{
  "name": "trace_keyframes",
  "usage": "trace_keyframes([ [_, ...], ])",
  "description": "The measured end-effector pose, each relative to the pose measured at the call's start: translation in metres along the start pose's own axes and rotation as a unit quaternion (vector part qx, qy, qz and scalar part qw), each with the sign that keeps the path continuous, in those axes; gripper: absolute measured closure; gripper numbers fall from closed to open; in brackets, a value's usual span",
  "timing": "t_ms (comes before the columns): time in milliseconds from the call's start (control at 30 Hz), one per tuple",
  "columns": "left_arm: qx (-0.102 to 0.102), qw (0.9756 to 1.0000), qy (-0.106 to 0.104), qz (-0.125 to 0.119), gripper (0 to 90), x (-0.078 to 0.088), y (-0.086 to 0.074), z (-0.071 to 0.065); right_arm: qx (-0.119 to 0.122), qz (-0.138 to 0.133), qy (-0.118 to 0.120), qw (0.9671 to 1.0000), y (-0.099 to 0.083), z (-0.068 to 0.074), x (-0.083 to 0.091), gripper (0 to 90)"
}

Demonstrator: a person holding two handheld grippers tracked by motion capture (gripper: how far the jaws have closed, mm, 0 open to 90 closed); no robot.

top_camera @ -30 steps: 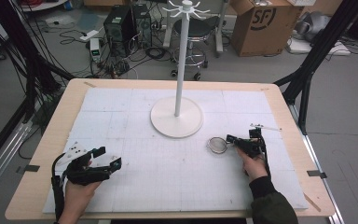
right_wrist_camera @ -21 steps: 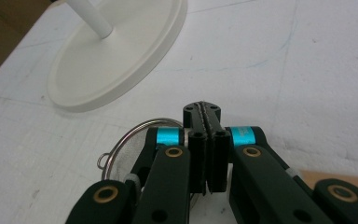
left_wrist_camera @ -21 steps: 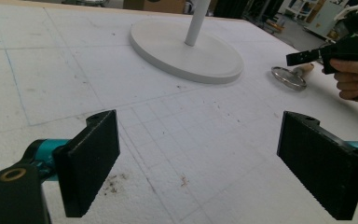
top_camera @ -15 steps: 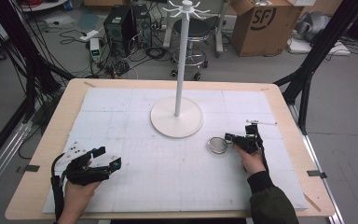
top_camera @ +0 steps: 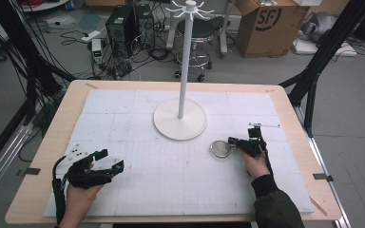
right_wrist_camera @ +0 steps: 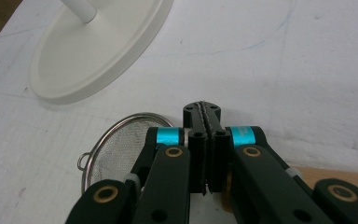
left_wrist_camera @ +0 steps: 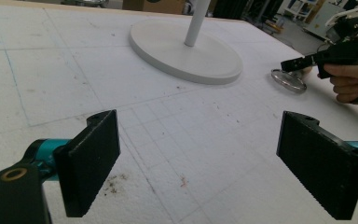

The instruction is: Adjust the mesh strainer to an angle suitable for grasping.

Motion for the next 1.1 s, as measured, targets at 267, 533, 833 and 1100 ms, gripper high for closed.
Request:
trace_keyframes([
  [267, 0.001, 1.0, 0.0, -0.001, 14.2, 0.0, 0.0, -0.001, 0.005, 0.006, 0.012, 0.9999, -0.004, 0.011, -0.004, 89.7],
  [533, -0.001, 1.0, -0.001, 0.001, 14.2, 0.0, 0.0, -0.001, 0.002, 0.006, 0.023, 0.9997, -0.009, 0.017, -0.008, 89.7],
  [833, -0.001, 1.0, -0.001, 0.001, 14.2, 0.0, 0.0, -0.002, 0.012, 0.015, 0.037, 0.9991, -0.017, 0.032, -0.012, 89.7],
  [1100, -0.002, 1.0, -0.003, -0.001, 14.2, 0.0, 0.001, -0.003, 0.015, 0.022, 0.047, 0.9985, -0.022, 0.04, -0.013, 89.7],
])
Point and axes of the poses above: each handheld gripper's, and its own axes: x roughly backward along the jaws, y roughly out of its top, z roughly to its left, the point moved 6 cm from there along -x, roughly forward along the jaws, and after that the axes turned 2 degrees about y, right-handed, at the moved point
